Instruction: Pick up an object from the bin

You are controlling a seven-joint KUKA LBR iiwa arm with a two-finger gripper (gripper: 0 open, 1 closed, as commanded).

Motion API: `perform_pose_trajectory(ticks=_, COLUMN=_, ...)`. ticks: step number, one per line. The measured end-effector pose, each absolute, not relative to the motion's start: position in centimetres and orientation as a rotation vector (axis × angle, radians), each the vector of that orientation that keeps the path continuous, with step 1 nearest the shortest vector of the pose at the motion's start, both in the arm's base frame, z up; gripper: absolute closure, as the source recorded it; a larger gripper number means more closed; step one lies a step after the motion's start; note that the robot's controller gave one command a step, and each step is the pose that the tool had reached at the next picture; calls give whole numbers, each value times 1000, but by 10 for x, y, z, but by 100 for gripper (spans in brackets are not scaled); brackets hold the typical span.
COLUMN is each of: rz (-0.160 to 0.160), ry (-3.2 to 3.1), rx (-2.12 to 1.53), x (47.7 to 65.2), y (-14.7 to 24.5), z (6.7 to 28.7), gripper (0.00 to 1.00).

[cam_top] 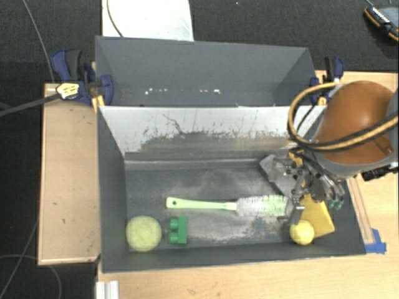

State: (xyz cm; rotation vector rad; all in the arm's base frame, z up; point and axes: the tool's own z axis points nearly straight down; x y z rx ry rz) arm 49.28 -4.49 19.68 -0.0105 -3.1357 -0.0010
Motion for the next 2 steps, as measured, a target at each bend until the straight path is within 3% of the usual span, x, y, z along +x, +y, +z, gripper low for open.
perform_pose_trajectory(ticks=1, rz=0, ry=-3144, rx=-6, x=495, y=-45, z=201, gripper=0)
perform_pose_trajectory(ticks=2, rz=-2, ry=-3137, rx=69, x=520, y=-40, z=68, gripper=0)
